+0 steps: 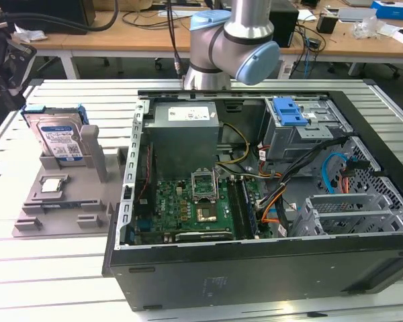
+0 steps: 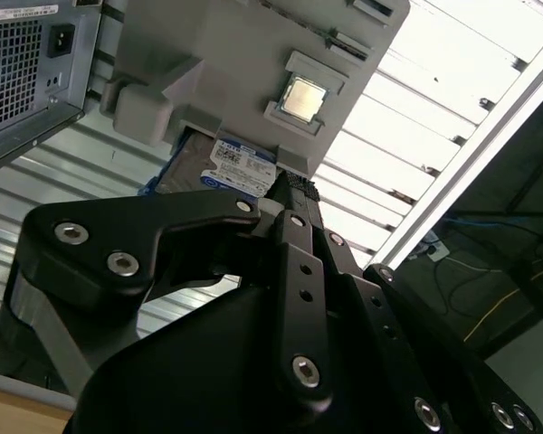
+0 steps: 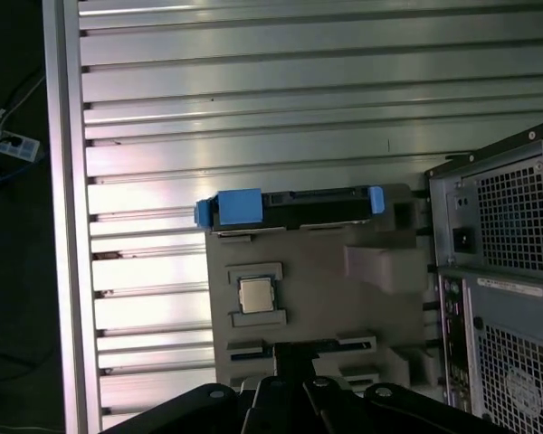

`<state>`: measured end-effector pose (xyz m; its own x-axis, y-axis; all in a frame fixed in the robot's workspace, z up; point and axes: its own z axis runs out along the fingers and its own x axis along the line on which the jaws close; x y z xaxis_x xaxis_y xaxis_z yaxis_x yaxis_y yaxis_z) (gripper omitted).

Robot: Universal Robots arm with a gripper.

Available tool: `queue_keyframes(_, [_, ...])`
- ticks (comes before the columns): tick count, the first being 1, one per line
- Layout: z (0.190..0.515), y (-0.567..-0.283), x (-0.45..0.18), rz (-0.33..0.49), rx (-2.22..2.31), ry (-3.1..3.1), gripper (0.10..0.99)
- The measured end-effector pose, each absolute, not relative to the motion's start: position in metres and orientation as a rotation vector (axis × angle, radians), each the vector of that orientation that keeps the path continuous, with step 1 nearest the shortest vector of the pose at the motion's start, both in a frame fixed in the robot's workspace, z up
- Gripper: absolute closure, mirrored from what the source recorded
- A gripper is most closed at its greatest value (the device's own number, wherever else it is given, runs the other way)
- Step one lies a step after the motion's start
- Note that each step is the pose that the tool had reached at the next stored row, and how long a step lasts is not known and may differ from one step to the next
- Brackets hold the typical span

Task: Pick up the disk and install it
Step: 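Reach for the disk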

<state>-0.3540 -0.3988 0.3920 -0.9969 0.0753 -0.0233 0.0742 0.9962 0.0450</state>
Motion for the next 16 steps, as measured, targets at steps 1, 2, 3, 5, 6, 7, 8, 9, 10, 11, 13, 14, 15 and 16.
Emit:
queue_keyframes(1, [0.392,-0.399,-0.357,0.069,0.117,3.114,0.98])
queue_keyframes(2, [0.392,-0.399,-0.359,0.069,0.117,3.114,0.98])
queue_keyframes(3, [0.392,-0.399,-0.36,0.069,0.117,3.114,0.98])
queue_keyframes(5, [0.391,-0.395,-0.362,0.066,0.116,3.114,0.98])
queue_keyframes(6, [0.391,-0.393,-0.364,0.065,0.116,3.114,0.98])
queue_keyframes(7, [0.39,-0.39,-0.367,0.063,0.117,3.114,0.98])
queue_keyframes(8, [0.39,-0.388,-0.368,0.062,0.117,3.114,0.98])
queue_keyframes(9, [0.39,-0.387,-0.369,0.06,0.117,3.114,0.98])
queue_keyframes(10, [0.39,-0.385,-0.37,0.059,0.117,3.114,0.98])
queue_keyframes(11, [0.389,-0.383,-0.371,0.058,0.116,3.114,0.98])
queue_keyframes(13, [0.389,-0.379,-0.372,0.056,0.116,3.114,0.98])
queue_keyframes(14, [0.389,-0.377,-0.372,0.056,0.116,3.114,0.98])
queue_keyframes(15, [0.388,-0.375,-0.372,0.056,0.116,3.114,0.98])
queue_keyframes(16, [0.388,-0.372,-0.372,0.056,0.117,3.114,0.98])
